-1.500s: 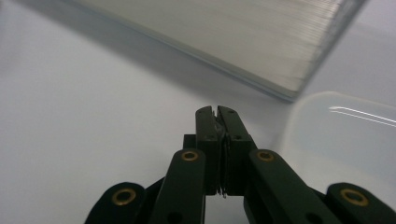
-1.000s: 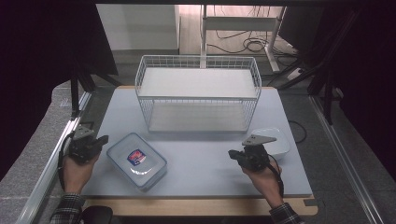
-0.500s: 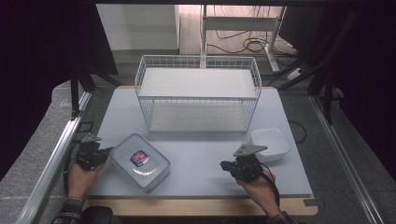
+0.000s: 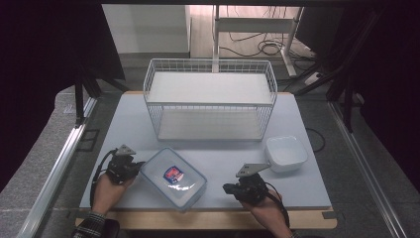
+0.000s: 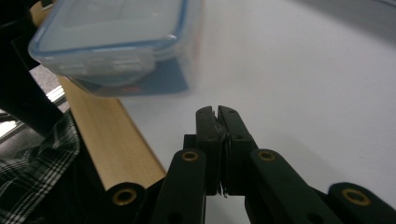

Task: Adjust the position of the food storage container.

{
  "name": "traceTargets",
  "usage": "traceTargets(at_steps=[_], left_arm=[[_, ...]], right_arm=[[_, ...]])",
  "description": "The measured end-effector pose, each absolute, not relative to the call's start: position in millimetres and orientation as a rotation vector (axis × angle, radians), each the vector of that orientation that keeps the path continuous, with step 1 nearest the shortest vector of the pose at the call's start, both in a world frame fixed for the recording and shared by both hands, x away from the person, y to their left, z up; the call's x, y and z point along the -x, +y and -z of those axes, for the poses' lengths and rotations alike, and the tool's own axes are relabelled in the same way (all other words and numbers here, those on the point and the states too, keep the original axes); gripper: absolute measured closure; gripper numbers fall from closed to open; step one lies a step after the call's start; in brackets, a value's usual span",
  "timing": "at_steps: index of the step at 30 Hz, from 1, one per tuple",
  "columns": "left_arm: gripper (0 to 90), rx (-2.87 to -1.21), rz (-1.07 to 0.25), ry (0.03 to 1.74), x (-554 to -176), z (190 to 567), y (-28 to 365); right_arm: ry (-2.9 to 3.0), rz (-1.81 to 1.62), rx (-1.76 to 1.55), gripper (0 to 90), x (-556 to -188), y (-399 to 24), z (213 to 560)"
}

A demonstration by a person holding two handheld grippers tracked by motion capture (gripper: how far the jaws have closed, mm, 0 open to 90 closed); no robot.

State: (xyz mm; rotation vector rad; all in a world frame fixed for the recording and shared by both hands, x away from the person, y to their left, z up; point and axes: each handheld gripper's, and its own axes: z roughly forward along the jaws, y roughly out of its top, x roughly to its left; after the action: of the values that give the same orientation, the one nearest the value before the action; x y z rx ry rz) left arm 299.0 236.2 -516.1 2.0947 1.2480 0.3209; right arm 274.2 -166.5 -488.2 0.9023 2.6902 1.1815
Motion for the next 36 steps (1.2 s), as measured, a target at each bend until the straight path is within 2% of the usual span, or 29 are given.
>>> traceTargets(at_steps=[7, 14, 23, 36], left_arm=[[90.0, -2.124, -0.283, 1.186, -296.4, 514.8, 208.6], [90.0, -2.142, -0.228, 1.15, -293.2, 515.6, 190.6], [90.0, -2.23, -0.205, 1.075, -284.8, 516.4, 161.7], [90.0, -2.22, -0.143, 1.05, -271.4, 516.3, 139.8]], right_arm=[[2.706, -1.162, -0.876, 87.7, -264.1, -157.2, 490.4], [2.644, -1.074, -0.959, 89.4, -270.8, -168.9, 490.5], [2.543, -1.05, -1.111, 89.5, -293.6, -192.5, 492.3], [2.411, -1.084, -1.208, 89.5, -327.0, -209.4, 490.9]])
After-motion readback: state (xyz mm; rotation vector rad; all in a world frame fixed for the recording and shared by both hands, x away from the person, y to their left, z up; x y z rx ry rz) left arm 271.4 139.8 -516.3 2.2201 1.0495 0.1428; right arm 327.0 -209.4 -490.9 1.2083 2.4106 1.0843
